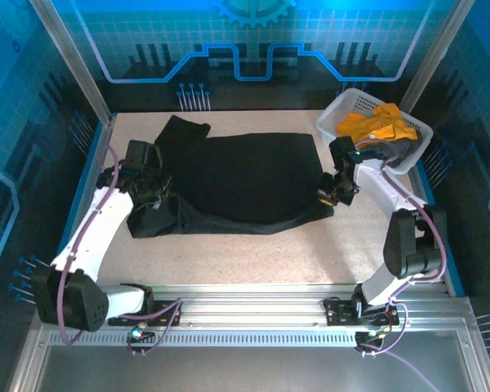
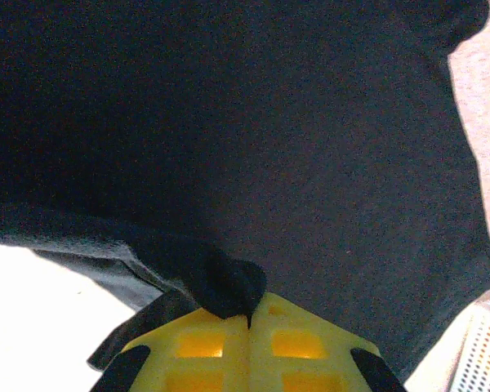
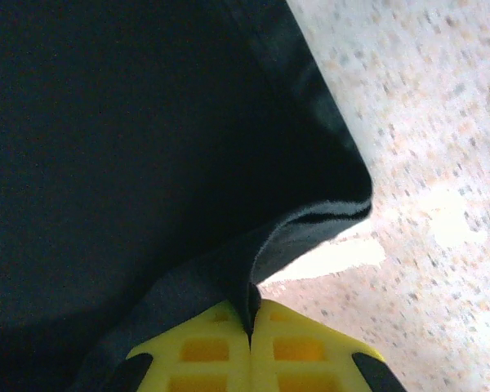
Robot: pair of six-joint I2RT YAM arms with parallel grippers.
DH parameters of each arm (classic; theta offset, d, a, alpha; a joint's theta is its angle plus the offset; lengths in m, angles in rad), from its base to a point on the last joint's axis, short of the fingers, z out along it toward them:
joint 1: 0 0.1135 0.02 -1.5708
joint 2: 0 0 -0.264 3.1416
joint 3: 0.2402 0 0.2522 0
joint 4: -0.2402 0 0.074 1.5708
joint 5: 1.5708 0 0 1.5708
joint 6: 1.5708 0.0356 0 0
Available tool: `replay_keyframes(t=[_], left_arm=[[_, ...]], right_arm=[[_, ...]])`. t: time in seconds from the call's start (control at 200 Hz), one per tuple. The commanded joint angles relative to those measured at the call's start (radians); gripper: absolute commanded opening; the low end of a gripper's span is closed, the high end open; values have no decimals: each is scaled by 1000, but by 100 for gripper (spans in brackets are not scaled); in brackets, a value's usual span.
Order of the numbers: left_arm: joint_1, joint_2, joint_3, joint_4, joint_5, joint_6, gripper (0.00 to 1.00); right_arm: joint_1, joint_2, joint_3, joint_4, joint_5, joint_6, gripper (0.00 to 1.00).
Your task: Fold and stack the t-shirts
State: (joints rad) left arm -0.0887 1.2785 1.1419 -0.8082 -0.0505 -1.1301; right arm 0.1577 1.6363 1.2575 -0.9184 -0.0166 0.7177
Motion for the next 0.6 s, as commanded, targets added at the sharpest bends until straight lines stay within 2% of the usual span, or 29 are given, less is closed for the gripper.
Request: replay_keyframes(t=[0.0, 0.23, 0.595], left_arm=[[27, 65, 61, 71, 41, 108, 0], [58, 177, 127, 110, 51, 193, 0], [90, 310, 207, 138, 57, 307, 0]], right_arm=[[-17, 57, 77, -16, -29, -10, 0], [-20, 173, 187, -29, -6, 2, 0], [-31, 255, 251, -30, 36, 46, 0]])
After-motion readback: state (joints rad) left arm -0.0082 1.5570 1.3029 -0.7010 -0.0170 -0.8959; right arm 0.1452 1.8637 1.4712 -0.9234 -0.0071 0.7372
